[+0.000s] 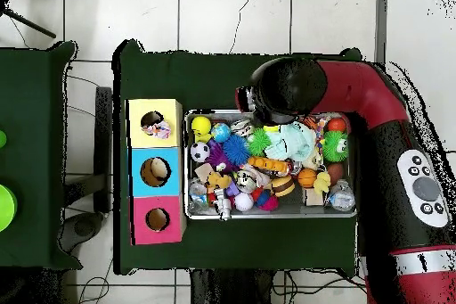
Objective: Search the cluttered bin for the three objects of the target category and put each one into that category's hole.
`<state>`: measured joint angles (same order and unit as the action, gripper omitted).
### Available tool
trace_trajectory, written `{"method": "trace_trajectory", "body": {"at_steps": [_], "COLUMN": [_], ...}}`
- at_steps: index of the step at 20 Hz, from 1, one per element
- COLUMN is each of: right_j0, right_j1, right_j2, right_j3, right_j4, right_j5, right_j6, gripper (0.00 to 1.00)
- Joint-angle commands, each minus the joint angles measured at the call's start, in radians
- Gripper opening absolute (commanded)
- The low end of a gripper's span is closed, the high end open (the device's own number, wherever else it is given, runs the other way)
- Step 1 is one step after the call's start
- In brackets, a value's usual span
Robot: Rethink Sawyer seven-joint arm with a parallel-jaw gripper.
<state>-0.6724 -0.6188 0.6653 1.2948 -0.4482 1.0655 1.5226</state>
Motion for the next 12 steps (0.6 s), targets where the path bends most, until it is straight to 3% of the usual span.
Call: {"method": "trace_trajectory", "body": {"at_steps": [1,7,12], "right_j0": [-0.004,0.004,0.026], "right_j1": [0.024,0.097,0.176], "right_j2": [0.058,0.069,0.073], "right_j3": [-0.084,-0.184,-0.337], "right_j4": [-0.048,-0.082,-0.157], "right_j5": [0.12,0.136,0.138], "right_j6": [-0.358,-0.43,-0.552], "gripper": [1.0,1.0,1.0]}}
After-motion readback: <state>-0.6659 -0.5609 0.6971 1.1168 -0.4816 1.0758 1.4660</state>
